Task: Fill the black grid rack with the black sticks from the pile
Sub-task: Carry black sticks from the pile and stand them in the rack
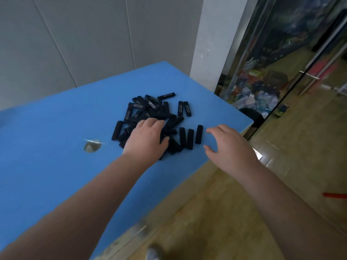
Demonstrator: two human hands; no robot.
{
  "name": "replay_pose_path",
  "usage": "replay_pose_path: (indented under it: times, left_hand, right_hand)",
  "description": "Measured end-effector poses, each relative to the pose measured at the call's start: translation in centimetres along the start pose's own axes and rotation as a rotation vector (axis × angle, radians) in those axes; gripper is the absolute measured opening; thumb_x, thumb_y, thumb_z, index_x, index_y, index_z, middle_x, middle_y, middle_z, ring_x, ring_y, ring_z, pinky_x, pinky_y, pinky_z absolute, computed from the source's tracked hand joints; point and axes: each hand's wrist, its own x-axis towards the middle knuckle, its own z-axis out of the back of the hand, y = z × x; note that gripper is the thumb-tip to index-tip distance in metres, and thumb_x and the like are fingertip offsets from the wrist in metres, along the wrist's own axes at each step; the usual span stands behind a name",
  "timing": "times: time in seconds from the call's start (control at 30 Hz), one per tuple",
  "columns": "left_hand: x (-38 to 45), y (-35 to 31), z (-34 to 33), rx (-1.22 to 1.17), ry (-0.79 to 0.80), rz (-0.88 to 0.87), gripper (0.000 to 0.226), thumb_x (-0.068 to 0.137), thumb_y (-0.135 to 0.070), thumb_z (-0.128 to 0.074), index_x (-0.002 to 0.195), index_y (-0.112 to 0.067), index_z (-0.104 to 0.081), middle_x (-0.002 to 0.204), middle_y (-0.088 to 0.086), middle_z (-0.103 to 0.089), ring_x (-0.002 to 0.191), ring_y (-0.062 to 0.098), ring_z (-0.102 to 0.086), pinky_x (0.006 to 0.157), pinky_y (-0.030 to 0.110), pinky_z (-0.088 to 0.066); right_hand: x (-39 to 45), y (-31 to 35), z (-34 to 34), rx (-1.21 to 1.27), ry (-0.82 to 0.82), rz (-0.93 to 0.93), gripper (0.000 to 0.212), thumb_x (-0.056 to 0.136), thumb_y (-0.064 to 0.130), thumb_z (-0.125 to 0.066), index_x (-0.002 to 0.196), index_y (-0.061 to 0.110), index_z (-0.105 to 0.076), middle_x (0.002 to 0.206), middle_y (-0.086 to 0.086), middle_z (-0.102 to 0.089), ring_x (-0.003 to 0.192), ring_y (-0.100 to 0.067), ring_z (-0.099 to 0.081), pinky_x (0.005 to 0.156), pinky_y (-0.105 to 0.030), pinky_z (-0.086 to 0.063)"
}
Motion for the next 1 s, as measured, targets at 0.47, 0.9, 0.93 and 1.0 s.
replay_pose_path:
  times: [0.47, 0.9, 0.93, 1.0]
  left_hand:
    - [10.1, -1.0, -2.3, 0.003, 0.056, 0.077, 0.038, 0.097, -0.037, -0.052, 0.128, -0.016, -0.056, 0.124, 0.001, -0.057, 0.119, 0.023, -0.049, 0.100, 0.034, -0.042]
    - [21.4, -3.7, -6.1, 0.069, 0.340, 0.253, 0.009, 0.095, -0.024, -0.054, 0.097, -0.016, -0.053, 0.101, 0.001, -0.056, 0.095, 0.024, -0.057, 0.068, 0.033, -0.041]
    - [21.9, -3.7, -6.4, 0.060, 0.341, 0.272, 0.012, 0.094, -0.024, -0.055, 0.102, -0.015, -0.055, 0.104, 0.002, -0.057, 0.095, 0.024, -0.056, 0.068, 0.033, -0.042]
    - [22.4, -3.6, -6.6, 0.013, 0.332, 0.336, 0.025, 0.092, -0.025, -0.060, 0.114, -0.014, -0.057, 0.109, 0.004, -0.059, 0.096, 0.024, -0.058, 0.070, 0.034, -0.047]
  right_hand:
    - [9.9, -5.1, -2.3, 0.080, 0.054, 0.096, 0.044, 0.097, 0.040, -0.057, 0.138, 0.024, -0.052, 0.130, 0.008, -0.054, 0.120, -0.017, -0.053, 0.092, -0.035, -0.051]
    - [17.6, -9.7, -4.5, 0.140, 0.173, 0.223, 0.045, 0.097, 0.037, -0.057, 0.139, 0.022, -0.051, 0.132, 0.006, -0.053, 0.122, -0.018, -0.050, 0.095, -0.034, -0.049]
    - [17.9, -9.9, -4.5, 0.131, 0.176, 0.234, 0.045, 0.097, 0.037, -0.057, 0.139, 0.023, -0.051, 0.131, 0.006, -0.053, 0.122, -0.017, -0.050, 0.095, -0.034, -0.049]
    - [18.5, -10.4, -4.6, 0.129, 0.181, 0.247, 0.044, 0.097, 0.037, -0.057, 0.138, 0.023, -0.051, 0.131, 0.007, -0.053, 0.121, -0.017, -0.050, 0.094, -0.033, -0.049]
